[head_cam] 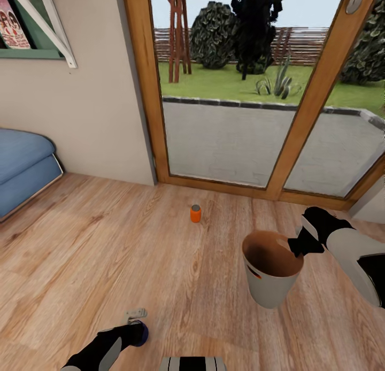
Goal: Put the three can of soda from the living room inside the tash can in the kitchen.
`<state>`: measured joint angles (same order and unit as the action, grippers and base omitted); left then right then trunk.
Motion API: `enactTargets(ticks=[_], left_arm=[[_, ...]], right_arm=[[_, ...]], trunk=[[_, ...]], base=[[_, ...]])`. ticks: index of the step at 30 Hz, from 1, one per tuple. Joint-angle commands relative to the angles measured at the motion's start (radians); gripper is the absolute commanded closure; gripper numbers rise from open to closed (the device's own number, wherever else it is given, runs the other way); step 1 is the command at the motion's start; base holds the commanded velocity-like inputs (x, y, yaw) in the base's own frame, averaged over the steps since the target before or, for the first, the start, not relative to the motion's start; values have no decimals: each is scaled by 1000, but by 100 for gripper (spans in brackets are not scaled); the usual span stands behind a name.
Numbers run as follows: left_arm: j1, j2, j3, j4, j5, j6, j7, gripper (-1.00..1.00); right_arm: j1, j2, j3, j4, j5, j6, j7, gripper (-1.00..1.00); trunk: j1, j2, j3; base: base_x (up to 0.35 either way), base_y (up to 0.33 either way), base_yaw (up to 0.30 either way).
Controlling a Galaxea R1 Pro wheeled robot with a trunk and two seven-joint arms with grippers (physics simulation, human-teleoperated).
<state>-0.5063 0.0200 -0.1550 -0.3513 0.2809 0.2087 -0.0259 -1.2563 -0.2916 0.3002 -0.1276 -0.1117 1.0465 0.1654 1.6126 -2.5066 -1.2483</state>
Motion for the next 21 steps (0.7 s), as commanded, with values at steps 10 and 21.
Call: enactTargets(ticks=[10, 21], left_arm=[[0, 3, 0, 0, 1, 2, -3, 100], [0, 4, 0, -3, 1, 3, -3, 100]], right_arm=[[0, 0, -5, 0, -11, 1, 3, 100], [1, 0, -3, -1, -11, 1, 3, 100]], trunk=[[-5, 2, 39], [-9, 5, 81]], base=[[0, 0, 0], [0, 0, 0]])
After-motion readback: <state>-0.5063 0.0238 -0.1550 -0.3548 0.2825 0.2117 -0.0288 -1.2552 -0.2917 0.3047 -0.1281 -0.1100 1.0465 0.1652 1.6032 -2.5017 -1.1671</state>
